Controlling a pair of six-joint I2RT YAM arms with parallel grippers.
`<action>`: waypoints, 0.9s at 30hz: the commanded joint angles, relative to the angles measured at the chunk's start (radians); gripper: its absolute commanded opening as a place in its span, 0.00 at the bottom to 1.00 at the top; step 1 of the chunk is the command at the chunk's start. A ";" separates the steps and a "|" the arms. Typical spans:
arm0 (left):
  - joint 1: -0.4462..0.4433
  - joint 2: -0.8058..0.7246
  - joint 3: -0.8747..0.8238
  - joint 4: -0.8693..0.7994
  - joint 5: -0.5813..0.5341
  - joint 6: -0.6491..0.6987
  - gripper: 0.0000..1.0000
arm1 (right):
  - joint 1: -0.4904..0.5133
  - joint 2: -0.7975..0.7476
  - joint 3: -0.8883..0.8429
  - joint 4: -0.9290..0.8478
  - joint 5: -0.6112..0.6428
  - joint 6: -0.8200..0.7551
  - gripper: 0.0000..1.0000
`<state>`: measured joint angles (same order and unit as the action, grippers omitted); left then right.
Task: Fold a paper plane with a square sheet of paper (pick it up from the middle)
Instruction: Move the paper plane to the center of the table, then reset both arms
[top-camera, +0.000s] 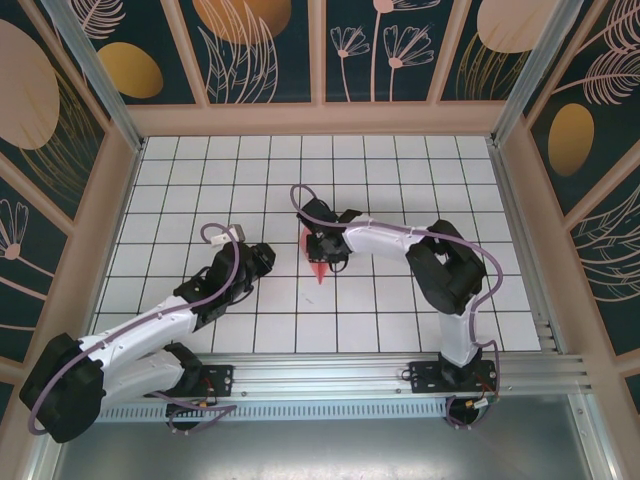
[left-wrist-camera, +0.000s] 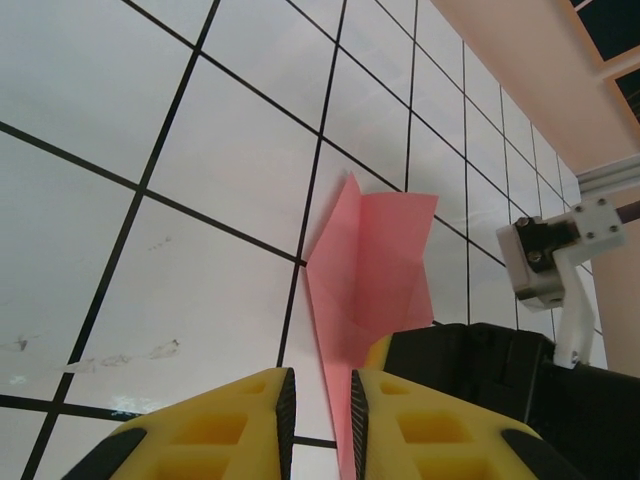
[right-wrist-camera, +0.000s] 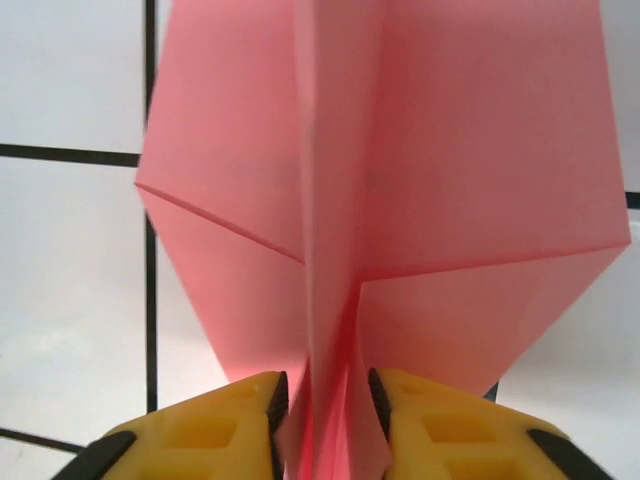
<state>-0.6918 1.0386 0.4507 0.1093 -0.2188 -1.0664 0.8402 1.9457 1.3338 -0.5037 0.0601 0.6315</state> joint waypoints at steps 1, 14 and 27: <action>0.007 -0.007 -0.002 -0.016 -0.019 0.022 0.26 | 0.018 -0.056 0.046 -0.094 0.049 -0.006 0.34; 0.007 -0.009 0.068 -0.116 -0.167 0.139 0.35 | 0.038 -0.503 -0.007 -0.093 0.512 -0.123 0.55; 0.160 -0.135 0.010 -0.058 -0.636 0.587 0.99 | -0.680 -0.899 -0.825 0.671 0.530 -0.460 0.82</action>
<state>-0.5865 0.9413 0.5072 -0.0174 -0.7280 -0.6315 0.2646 1.0527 0.5812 -0.0566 0.6907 0.2638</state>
